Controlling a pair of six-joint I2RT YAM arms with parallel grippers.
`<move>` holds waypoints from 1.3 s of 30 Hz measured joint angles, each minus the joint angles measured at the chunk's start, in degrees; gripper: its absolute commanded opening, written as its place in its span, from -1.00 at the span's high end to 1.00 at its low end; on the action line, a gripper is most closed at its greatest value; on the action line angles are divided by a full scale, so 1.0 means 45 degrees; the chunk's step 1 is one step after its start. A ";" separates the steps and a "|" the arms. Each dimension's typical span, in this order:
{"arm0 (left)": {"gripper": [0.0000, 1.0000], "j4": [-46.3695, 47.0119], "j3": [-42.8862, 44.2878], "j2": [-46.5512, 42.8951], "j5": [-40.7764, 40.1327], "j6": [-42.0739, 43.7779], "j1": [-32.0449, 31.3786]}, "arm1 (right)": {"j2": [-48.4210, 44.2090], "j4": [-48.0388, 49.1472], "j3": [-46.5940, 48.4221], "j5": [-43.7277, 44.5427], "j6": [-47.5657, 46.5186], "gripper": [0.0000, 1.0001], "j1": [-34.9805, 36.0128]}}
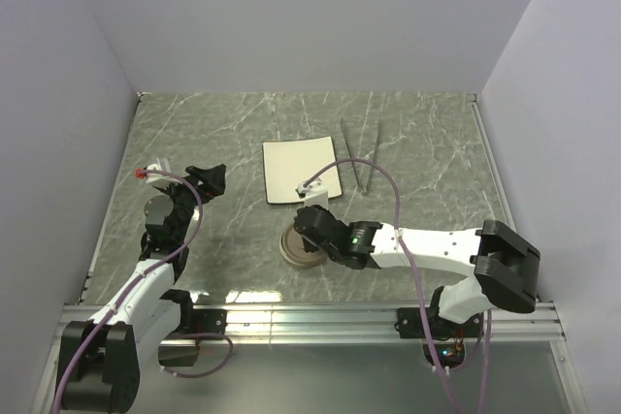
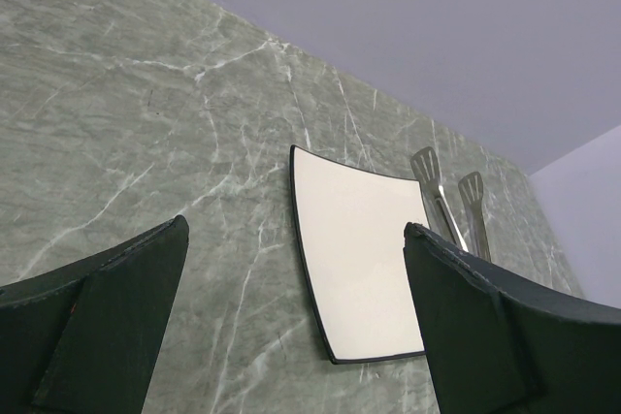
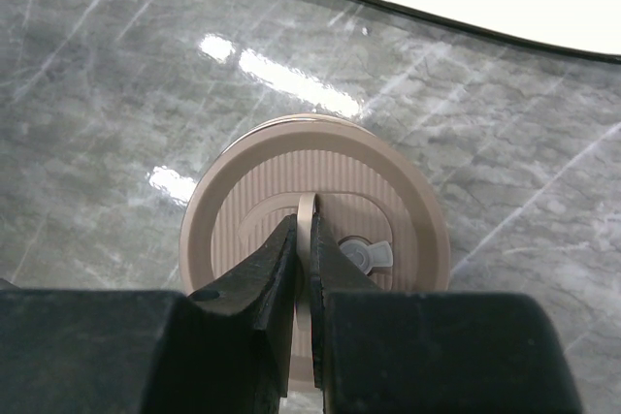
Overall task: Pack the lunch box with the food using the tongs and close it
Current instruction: Put the lid back on the lunch box
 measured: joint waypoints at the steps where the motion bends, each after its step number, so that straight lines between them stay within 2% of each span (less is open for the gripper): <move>1: -0.99 0.0000 0.0000 0.0000 0.0000 0.0000 0.0000 | 0.0078 0.0068 0.0039 0.0000 0.0000 1.00 0.0000; 39: -0.99 0.0000 -0.0019 -0.0029 0.0000 -0.0039 0.0000 | 0.0670 0.0699 0.0457 -0.0175 0.0097 1.00 0.0010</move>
